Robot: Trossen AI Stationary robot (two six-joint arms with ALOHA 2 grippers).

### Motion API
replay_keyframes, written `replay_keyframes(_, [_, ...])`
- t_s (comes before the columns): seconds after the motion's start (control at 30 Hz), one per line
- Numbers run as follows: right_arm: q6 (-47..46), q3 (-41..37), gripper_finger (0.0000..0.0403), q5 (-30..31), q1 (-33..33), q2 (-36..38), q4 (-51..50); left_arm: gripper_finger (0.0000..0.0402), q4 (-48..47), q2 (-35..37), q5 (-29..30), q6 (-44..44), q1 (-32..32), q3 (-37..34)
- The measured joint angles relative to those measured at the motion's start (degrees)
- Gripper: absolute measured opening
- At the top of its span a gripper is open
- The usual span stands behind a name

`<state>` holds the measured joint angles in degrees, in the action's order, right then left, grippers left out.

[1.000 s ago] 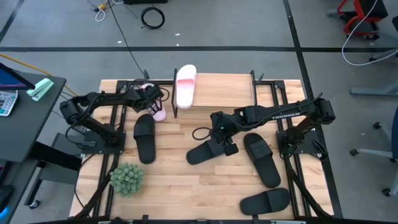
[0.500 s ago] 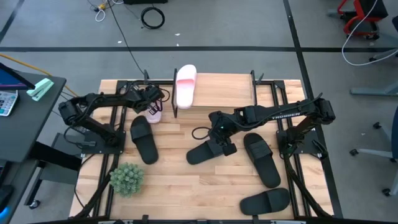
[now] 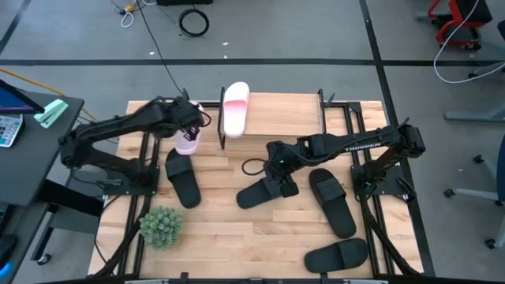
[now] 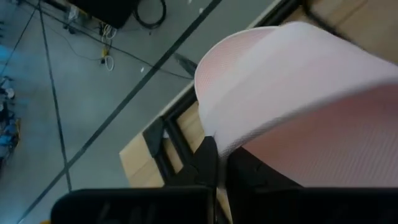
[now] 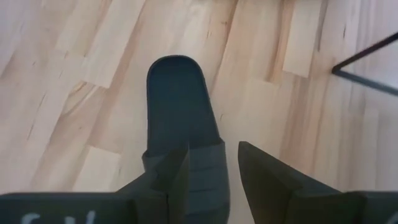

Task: Pick and place slides into the shelf
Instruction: Put the pink slides on the shelf

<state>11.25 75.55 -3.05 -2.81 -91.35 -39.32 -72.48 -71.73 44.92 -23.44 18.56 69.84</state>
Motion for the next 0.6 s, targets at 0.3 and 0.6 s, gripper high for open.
replay_keyframes(0.3, [-10.5, 0.0, 0.0145, -0.1, 0.0, 0.0, -8.8, 0.0014, 12.0, -0.7, 2.9, 11.1, -12.4, 15.6])
replay_keyframes(0.6, [-19.0, 0.0, 0.0145, -0.4, -4.8, 0.0, -19.6, 0.0014, 34.3, -11.9, 3.1, 24.5, -9.7, 15.7])
